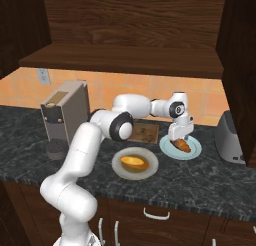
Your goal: From the different types of pastries on the counter, select a croissant and place it on the cutting board. Then retrieve a jar of jam from the cabinet and place it alongside the croissant on the cutting board.
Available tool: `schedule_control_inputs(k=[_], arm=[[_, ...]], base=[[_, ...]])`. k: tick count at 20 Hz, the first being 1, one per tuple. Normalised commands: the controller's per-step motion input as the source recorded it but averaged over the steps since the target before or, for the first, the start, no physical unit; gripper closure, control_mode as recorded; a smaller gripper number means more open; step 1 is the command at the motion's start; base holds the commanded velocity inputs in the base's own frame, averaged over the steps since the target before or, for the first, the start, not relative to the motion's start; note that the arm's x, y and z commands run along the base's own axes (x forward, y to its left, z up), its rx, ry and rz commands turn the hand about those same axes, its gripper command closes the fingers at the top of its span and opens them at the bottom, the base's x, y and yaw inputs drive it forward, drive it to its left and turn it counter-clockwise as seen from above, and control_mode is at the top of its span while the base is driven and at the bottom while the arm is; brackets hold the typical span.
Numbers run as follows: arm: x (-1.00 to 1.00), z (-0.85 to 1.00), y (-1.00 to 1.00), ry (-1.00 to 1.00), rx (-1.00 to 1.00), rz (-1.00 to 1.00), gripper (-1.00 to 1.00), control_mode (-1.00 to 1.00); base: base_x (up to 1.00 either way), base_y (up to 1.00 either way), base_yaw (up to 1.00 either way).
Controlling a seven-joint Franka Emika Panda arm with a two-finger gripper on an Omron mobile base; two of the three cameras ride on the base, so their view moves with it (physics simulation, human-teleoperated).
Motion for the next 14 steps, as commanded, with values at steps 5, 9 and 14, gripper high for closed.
schedule_control_inputs(k=[5,9,14], arm=[[-0.16,-0.23,-0.17,0.13,0.03,0.00,-1.00,-1.00],[-0.41,-0.24,-0.19,0.07,0.05,0.00,1.00,-1.00],[-0.20,-0.12,-0.10,0.02,0.02,0.00,1.00,-1.00]], base=[[0.00,0.00,0.00],[0.00,0.00,0.00],[0.00,0.00,0.00]])
